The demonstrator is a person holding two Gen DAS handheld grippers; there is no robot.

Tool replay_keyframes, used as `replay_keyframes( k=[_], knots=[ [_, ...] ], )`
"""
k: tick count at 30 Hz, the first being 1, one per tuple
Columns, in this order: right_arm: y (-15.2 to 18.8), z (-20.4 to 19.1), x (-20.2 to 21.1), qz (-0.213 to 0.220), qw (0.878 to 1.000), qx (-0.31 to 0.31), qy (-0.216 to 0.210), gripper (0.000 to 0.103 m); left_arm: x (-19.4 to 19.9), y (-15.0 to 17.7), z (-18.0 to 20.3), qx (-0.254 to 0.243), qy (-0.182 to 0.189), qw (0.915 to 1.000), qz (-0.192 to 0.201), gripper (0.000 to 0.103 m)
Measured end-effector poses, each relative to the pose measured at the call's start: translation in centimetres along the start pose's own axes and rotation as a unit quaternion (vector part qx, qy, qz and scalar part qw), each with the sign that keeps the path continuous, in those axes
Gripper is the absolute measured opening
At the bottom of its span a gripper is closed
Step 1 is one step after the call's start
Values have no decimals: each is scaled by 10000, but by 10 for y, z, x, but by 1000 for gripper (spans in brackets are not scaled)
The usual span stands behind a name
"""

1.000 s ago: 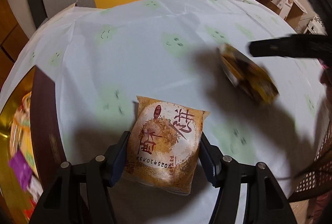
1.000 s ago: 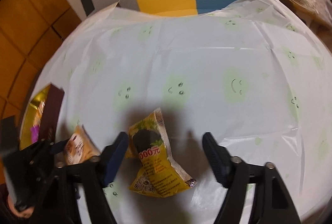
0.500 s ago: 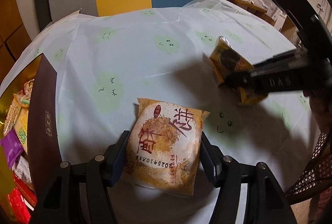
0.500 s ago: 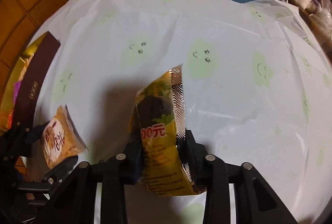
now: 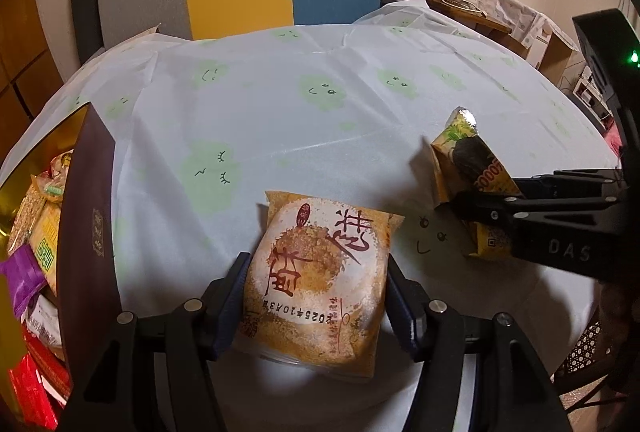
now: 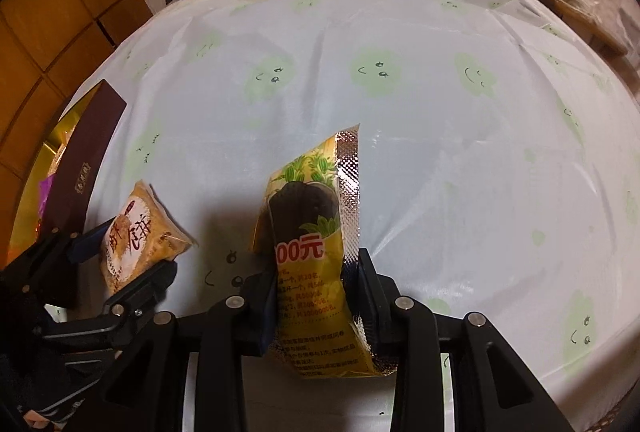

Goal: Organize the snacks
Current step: 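Lift the tan pastry packet with the left gripper while the right holds the yellow bag, then carry the tan pastry packet into the gold tray and open the left gripper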

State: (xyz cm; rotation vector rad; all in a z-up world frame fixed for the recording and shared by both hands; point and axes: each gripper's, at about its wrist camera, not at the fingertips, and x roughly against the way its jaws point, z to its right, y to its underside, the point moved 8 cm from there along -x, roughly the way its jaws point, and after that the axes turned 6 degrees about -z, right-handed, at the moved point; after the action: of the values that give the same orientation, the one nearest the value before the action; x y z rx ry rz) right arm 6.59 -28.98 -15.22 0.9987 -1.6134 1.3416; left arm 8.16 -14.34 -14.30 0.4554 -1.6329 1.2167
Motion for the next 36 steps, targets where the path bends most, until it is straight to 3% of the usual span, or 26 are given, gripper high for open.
replay_keyframes(
  k=[10, 21, 29, 36],
  knots=[
    [14, 8, 10, 446, 9989, -123, -86, 35, 17, 3, 2, 82, 92, 9998, 132, 63],
    [12, 0, 9, 772, 9969, -99, 136, 35, 48, 3, 9, 97, 222, 9990, 371, 63],
    [17, -4, 14, 727, 9968, 55, 320, 35, 58, 7, 7, 175, 314, 9986, 386, 63],
    [26, 5, 20, 621, 9977, -238, 144, 35, 65, 9, -3, 328, 556, 9972, 379, 62]
  ],
)
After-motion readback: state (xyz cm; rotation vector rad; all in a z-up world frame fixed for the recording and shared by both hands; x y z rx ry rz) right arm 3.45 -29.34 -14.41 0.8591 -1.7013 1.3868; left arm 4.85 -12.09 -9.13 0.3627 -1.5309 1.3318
